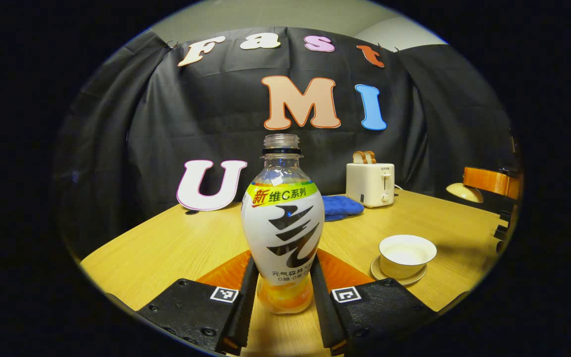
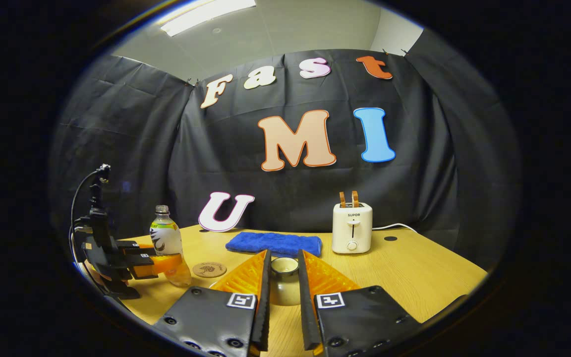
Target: Open the teacup lid with one hand, grasp the water bottle and pour water into the teacup with the other hand; after pouring, place the water bottle on the coaster and then close the teacup lid.
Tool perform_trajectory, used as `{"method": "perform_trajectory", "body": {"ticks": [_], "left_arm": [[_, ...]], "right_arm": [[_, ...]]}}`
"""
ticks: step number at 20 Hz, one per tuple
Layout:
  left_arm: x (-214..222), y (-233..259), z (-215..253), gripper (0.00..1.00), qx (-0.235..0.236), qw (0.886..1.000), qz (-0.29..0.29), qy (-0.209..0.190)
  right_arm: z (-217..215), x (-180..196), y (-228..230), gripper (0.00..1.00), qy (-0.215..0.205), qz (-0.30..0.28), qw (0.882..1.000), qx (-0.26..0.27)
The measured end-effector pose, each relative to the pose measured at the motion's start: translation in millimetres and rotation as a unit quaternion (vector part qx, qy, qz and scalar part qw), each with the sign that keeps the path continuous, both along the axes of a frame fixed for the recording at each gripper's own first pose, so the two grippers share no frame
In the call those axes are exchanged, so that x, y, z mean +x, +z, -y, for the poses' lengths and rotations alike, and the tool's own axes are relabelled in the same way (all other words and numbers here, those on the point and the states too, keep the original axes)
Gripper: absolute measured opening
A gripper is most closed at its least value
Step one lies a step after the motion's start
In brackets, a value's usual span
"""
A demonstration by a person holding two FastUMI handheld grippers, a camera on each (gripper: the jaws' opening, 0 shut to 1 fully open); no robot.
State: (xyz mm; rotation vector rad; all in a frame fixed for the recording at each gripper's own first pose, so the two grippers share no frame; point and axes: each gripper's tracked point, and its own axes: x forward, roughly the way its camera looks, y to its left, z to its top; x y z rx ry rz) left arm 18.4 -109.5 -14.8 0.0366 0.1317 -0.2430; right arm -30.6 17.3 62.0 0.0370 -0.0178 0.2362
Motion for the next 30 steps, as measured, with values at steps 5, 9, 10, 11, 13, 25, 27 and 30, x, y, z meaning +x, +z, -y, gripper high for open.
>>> {"method": "perform_trajectory", "body": {"ticks": [5,9,10,11,13,25,27,30], "left_arm": [[10.3,13.1,-9.3,0.53,0.049,0.998,0.014,0.021],[12.9,24.2,-11.5,0.53,0.095,0.994,0.041,0.032],[14.3,23.9,-12.2,0.53,0.115,0.992,0.048,0.032],[14.3,23.3,-13.0,0.53,0.136,0.989,0.049,0.033],[16.4,24.1,-13.0,0.53,0.174,0.983,0.057,0.029],[20.3,6.4,7.0,0.53,0.391,0.916,0.088,-0.025],[17.3,0.9,13.2,0.53,0.408,0.908,0.09,-0.038],[15.5,-7.5,17.6,0.53,0.435,0.895,0.087,-0.049]], "right_arm": [[1.9,-2.7,4.7,0.29,0.0,0.003,1.0,0.005],[3.7,-0.4,1.8,0.31,-0.001,-0.006,1.0,0.012],[3.4,-1.2,0.7,0.31,-0.001,-0.007,1.0,0.012],[3.1,-0.9,0.3,0.31,0.0,-0.008,1.0,0.011],[3.5,0.5,-0.8,0.31,-0.001,-0.009,1.0,0.009],[15.6,3.4,-0.2,0.31,-0.011,-0.011,1.0,0.018],[16.8,2.9,0.8,0.31,-0.012,-0.011,1.0,0.02],[16.9,0.8,2.5,0.31,-0.01,-0.009,1.0,0.023]]}}
